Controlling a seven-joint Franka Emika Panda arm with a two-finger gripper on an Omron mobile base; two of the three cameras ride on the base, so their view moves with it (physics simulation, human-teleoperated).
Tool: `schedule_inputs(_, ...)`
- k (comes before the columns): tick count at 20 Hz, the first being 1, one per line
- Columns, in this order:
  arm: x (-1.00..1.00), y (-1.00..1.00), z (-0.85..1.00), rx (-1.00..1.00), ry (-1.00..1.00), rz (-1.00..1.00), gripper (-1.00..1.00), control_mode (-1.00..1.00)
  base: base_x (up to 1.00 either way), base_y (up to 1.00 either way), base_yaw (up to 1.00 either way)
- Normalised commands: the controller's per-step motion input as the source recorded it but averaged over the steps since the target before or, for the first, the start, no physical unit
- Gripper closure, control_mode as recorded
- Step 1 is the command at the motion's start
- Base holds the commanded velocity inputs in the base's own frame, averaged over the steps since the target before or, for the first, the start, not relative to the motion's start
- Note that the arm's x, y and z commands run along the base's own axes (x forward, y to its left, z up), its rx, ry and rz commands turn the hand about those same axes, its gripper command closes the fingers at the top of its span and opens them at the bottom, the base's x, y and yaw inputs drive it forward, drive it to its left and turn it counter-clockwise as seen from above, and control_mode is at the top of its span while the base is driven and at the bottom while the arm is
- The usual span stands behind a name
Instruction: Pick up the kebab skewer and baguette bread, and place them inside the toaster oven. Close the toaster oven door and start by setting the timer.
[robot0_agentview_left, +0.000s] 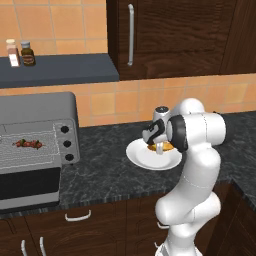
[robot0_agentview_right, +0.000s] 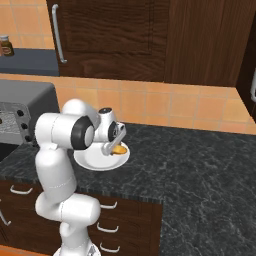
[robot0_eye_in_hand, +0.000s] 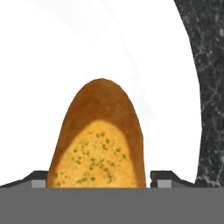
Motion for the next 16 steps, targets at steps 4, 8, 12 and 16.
schedule_inputs(4, 0.00, -0.01, -0.40, 0.00, 0.01, -0.01, 1.00, -1.00, 0.00, 0.00, 0.00)
schedule_inputs(8, 0.00, 0.00, -0.09, 0.00, 0.00, -0.01, 1.00, -1.00, 0.00, 0.00, 0.00)
schedule_inputs(12, -0.09, 0.03, 0.58, 0.00, 0.00, 0.00, 1.00, -1.00, 0.00, 0.00, 0.00)
schedule_inputs(16, -0.63, -0.02, 0.94, 0.00, -0.03, 0.00, 1.00, -1.00, 0.00, 0.00, 0.00)
